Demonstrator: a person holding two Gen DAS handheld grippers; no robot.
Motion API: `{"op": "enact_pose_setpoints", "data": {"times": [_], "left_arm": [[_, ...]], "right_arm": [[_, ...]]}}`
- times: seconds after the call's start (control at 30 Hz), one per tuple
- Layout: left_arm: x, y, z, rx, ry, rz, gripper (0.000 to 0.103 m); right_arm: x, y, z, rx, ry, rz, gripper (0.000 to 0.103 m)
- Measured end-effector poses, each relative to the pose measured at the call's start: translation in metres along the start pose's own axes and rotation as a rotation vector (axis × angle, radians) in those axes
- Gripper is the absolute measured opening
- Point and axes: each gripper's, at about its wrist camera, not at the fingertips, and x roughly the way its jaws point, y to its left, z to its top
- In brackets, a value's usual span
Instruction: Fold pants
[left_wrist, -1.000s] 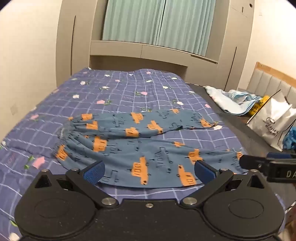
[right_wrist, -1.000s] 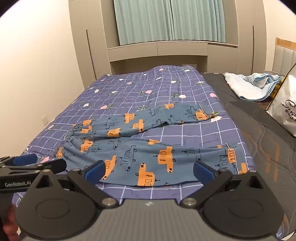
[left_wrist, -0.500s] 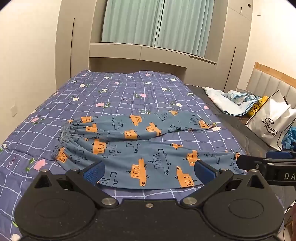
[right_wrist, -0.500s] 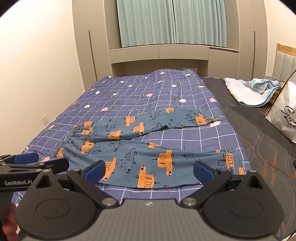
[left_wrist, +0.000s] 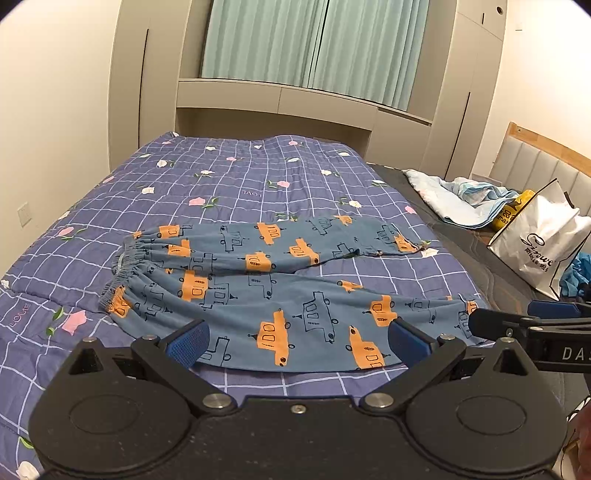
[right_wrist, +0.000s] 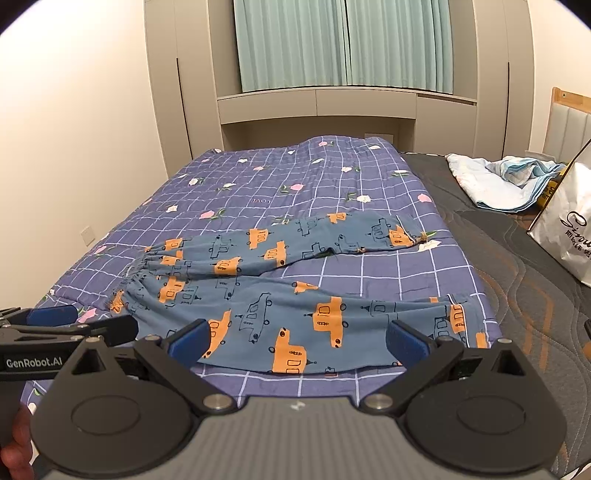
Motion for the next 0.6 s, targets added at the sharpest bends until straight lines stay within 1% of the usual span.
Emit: {"op": "enact_pose_setpoints", "data": {"times": [0.6], "left_arm": [[-0.0008, -0.0026, 0.0008, 0.007, 0.002, -0.003, 0.103]], "right_arm": [[-0.0027, -0.0004, 0.0006, 0.002, -0.004, -0.004, 0.103]]}}
